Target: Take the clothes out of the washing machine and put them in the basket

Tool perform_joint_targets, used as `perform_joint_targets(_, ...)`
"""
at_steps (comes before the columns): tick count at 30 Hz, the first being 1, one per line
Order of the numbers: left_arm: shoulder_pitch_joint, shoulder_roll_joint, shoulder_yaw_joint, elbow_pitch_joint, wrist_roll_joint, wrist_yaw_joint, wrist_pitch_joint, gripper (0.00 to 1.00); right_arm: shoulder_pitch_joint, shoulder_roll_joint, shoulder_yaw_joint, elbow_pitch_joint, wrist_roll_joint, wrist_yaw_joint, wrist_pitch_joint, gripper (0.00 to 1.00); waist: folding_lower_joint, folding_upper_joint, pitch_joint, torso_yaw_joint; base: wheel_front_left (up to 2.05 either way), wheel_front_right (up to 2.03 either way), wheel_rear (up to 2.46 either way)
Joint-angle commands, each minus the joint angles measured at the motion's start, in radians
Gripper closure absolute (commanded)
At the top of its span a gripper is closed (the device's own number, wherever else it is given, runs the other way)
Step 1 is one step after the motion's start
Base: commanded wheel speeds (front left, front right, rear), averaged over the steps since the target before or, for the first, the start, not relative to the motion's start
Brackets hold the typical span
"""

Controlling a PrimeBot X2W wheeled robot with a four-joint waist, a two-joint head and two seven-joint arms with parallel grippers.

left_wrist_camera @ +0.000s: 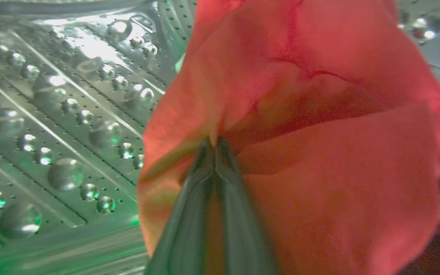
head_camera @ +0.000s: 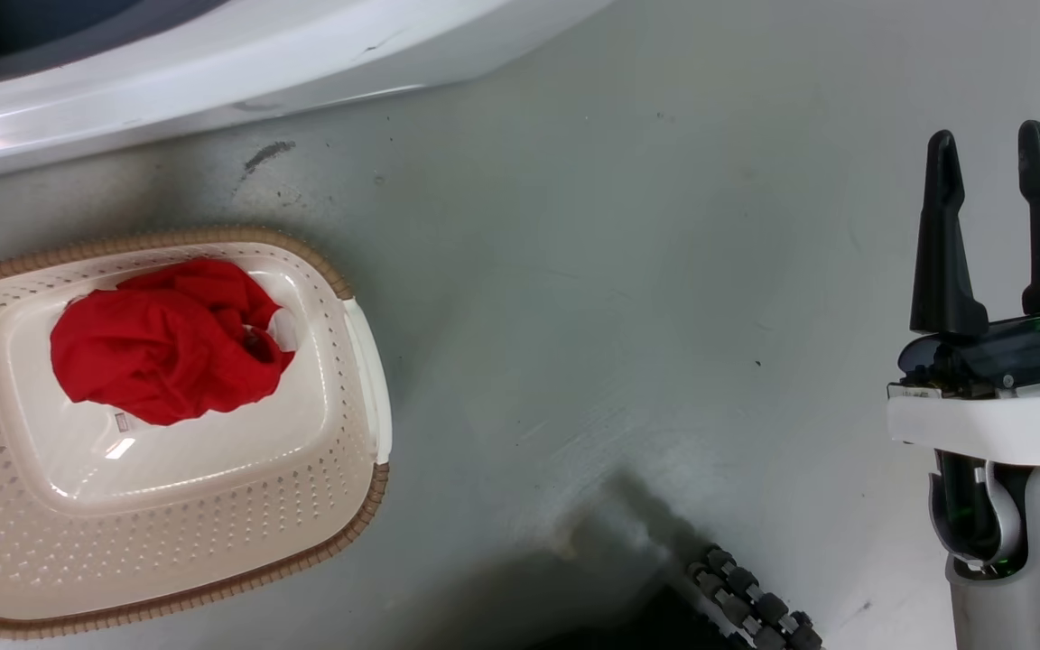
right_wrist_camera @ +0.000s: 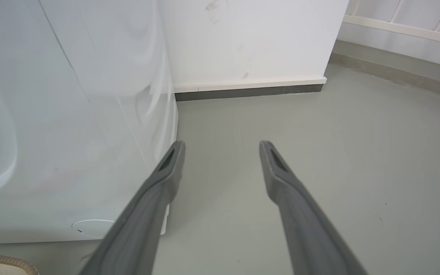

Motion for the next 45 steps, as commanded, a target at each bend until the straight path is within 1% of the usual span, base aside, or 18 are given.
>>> perform_joint_targets(1, 0.035, -0.004, 0.005, 0.012, -0.013, -0.004, -0.020, 1.00, -0.008, 0.002, -0.004, 0.002, -0.008, -0.001, -0.002, 0.00, 0.0000, 0.0000, -0.018, 0.008, 0.00, 0.00, 0.00)
perform_joint_targets(2, 0.048, -0.001, 0.009, 0.008, -0.030, -0.007, -0.077, 1.00, 0.002, 0.002, -0.006, 0.006, -0.021, -0.001, -0.002, 0.00, 0.0000, 0.0000, -0.052, 0.025, 0.00, 0.00, 0.00)
perform_joint_targets(4, 0.076, -0.003, 0.012, 0.006, -0.039, -0.010, -0.129, 1.00, 0.012, 0.002, -0.008, 0.009, -0.032, -0.001, -0.002, 0.00, 0.0000, 0.0000, -0.081, 0.040, 0.00, 0.00, 0.00)
perform_joint_targets(5, 0.076, -0.003, 0.012, 0.006, -0.039, -0.010, -0.129, 1.00, 0.012, 0.002, -0.008, 0.009, -0.032, -0.001, -0.002, 0.00, 0.0000, 0.0000, -0.081, 0.040, 0.00, 0.00, 0.00)
perform_joint_targets(7, 0.117, -0.009, -0.004, 0.010, -0.038, -0.013, -0.174, 1.00, 0.023, 0.002, -0.011, 0.012, -0.043, -0.001, -0.002, 0.00, 0.0000, 0.0000, -0.114, 0.058, 0.00, 0.00, 0.00)
perform_joint_targets(9, 0.153, -0.019, 0.000, 0.010, -0.060, -0.016, -0.226, 1.00, 0.032, 0.002, -0.014, 0.015, -0.066, -0.001, -0.002, 0.00, 0.0000, 0.0000, -0.149, 0.080, 0.00, 0.00, 0.00)
perform_joint_targets(14, 0.284, -0.053, -0.015, -0.004, -0.110, -0.018, -0.373, 1.00, 0.065, 0.002, -0.017, 0.030, -0.105, -0.001, -0.002, 0.00, 0.0000, 0.0000, -0.247, 0.131, 0.00, 0.00, 0.00)
perform_joint_targets(17, 0.376, -0.061, -0.045, -0.029, -0.145, -0.018, -0.450, 1.00, 0.089, 0.001, -0.017, 0.037, -0.123, -0.001, -0.002, 0.00, 0.0000, 0.0000, -0.304, 0.154, 0.00, 0.00, 0.00)
perform_joint_targets(21, 0.495, -0.067, -0.089, -0.074, -0.196, -0.018, -0.526, 1.00, 0.122, 0.001, -0.019, 0.046, -0.143, -0.001, -0.002, 0.00, 0.0000, 0.0000, -0.372, 0.183, 0.00, 0.00, 0.00)
perform_joint_targets(26, 0.636, -0.068, -0.132, -0.140, -0.266, -0.018, -0.596, 1.00, 0.161, 0.001, -0.011, 0.053, -0.161, -0.001, -0.002, 0.00, 0.0000, 0.0000, -0.443, 0.210, 0.00, 0.00, 0.00)
perform_joint_targets(29, 0.713, -0.063, -0.154, -0.189, -0.285, -0.018, -0.627, 1.00, 0.182, 0.001, -0.013, 0.057, -0.167, -0.001, -0.002, 0.00, 0.0000, 0.0000, -0.483, 0.221, 0.00, 0.00, 0.00)
perform_joint_targets(33, 0.816, -0.055, -0.160, -0.272, -0.299, -0.018, -0.650, 1.00, 0.208, 0.001, -0.013, 0.062, -0.177, -0.001, -0.002, 0.00, 0.0000, 0.0000, -0.536, 0.234, 0.00, 0.00, 0.00)
perform_joint_targets(35, 0.862, -0.045, -0.163, -0.325, -0.295, -0.009, -0.655, 1.00, 0.218, 0.001, -0.015, 0.064, -0.180, -0.001, -0.002, 0.00, 0.0000, 0.0000, -0.560, 0.243, 0.00, 0.00, 0.00)
perform_joint_targets(40, 0.973, -0.016, -0.163, -0.497, -0.291, 0.032, -0.658, 1.00, 0.252, 0.001, -0.012, 0.066, -0.182, -0.001, -0.002, 0.00, 0.0000, 0.0000, -0.617, 0.265, 0.00, 0.00, 0.00)
perform_joint_targets(45, 1.066, 0.029, -0.157, -0.712, -0.287, 0.090, -0.614, 1.00, 0.286, 0.001, -0.009, 0.072, -0.189, -0.001, -0.002, 0.00, 0.0000, 0.0000, -0.669, 0.283, 0.00, 0.00, 0.00)
